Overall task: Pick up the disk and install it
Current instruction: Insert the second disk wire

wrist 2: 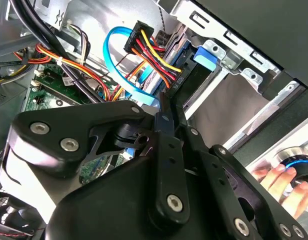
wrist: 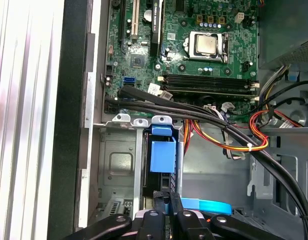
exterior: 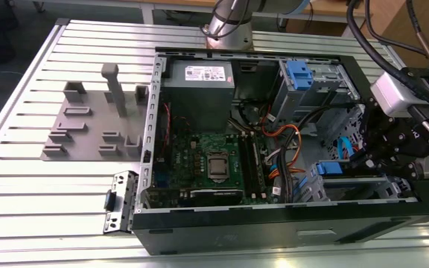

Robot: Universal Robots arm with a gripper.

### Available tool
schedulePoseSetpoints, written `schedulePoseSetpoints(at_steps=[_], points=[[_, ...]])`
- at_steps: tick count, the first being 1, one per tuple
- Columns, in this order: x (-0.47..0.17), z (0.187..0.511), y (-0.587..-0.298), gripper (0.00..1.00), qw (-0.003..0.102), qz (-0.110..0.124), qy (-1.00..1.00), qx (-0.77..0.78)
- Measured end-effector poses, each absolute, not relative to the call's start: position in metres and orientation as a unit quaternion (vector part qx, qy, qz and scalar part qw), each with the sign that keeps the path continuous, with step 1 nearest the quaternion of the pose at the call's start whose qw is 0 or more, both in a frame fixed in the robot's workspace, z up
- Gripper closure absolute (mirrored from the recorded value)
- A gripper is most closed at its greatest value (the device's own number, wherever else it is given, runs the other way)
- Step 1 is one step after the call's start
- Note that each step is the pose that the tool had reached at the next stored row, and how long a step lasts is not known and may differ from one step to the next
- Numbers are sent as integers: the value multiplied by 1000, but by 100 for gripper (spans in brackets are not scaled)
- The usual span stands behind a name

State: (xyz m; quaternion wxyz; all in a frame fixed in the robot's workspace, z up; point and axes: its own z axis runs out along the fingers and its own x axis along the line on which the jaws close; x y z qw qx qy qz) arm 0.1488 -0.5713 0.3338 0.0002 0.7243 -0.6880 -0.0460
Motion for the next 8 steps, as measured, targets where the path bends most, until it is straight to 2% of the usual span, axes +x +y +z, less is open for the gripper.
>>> schedulePoseSetpoints(at_steps=[8], points=[[149, 337, -571, 84, -6, -52, -687, 724]])
